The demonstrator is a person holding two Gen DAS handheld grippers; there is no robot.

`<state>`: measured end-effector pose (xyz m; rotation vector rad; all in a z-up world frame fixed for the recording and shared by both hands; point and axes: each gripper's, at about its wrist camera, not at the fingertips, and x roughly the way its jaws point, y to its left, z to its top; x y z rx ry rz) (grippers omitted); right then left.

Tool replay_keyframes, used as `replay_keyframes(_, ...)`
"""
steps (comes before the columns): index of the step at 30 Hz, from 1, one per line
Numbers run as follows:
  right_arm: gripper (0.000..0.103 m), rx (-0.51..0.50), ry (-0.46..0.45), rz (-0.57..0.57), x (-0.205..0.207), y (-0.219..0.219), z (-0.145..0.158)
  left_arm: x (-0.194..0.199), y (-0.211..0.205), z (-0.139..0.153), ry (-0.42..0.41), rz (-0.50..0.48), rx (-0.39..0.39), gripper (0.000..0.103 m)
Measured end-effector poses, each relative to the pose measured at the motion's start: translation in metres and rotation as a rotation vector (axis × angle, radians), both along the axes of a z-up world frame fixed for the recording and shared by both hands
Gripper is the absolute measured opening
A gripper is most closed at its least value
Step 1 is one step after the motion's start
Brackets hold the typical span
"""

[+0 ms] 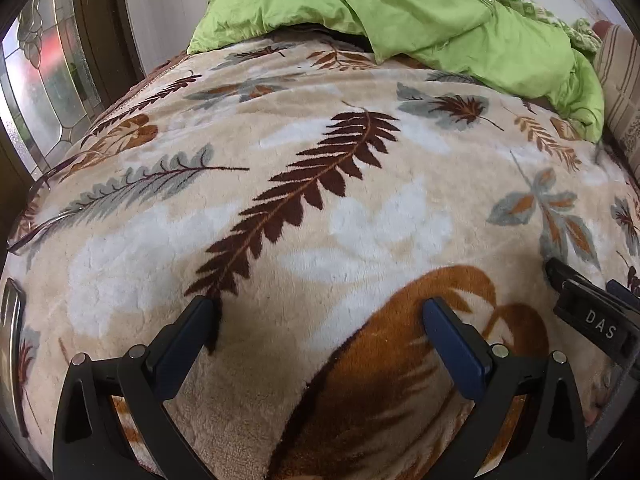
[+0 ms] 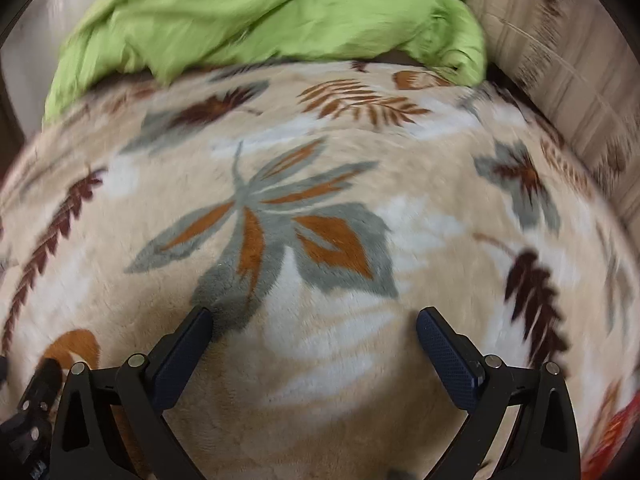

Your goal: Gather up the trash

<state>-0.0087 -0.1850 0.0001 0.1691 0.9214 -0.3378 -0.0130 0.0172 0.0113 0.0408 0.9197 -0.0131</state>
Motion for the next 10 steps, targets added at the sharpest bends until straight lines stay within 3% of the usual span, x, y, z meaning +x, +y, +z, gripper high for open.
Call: replay_keyframes(10, 0.102, -0.01, 0.014, 0.006, 0.0098, 0.003, 0.002, 0.0088, 0.0026, -0.0023, 0.002, -0.001, 0.003, 0.103)
